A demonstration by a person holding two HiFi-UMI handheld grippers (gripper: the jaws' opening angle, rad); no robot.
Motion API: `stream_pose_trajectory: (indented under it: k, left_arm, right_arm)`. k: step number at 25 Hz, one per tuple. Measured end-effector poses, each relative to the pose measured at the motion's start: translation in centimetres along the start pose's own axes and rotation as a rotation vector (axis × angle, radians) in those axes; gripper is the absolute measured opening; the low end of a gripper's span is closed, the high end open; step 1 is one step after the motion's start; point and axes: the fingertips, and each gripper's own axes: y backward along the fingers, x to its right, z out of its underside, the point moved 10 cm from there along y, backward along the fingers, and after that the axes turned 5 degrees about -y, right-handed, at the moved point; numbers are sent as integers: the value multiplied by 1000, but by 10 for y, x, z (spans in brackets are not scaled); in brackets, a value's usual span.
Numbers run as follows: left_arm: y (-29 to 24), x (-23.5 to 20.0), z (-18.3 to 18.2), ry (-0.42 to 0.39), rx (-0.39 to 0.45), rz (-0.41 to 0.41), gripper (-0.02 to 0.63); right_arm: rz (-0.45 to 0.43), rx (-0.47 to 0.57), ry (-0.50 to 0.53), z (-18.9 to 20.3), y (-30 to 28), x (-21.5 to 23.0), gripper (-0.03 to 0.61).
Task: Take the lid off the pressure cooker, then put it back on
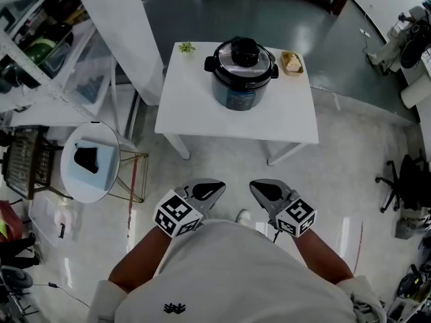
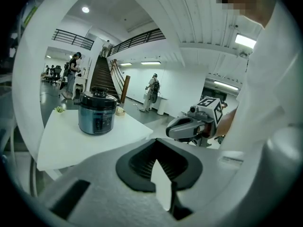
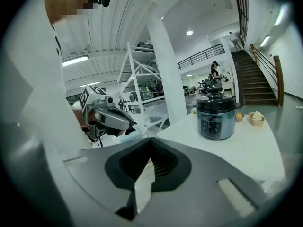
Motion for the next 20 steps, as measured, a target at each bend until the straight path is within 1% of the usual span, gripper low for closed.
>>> stream_pose_trajectory:
  k: [3,6,11,20]
  left_arm:
    - [-8,7,0,38,-6,-7,6]
    - [-15,15,0,29,-26,-26,6]
    - [-24,24,-1,43,-26,-64,6]
    - [-48,41,-8,53,-31,-88,6]
  right_arm:
    - [-20,0,5,-1,7,7,12]
    - [-42,-7,12,1,14,10,12]
    - [-72,-18,23,2,24,18,12]
    - [-102,-37,31,4,45,33,12]
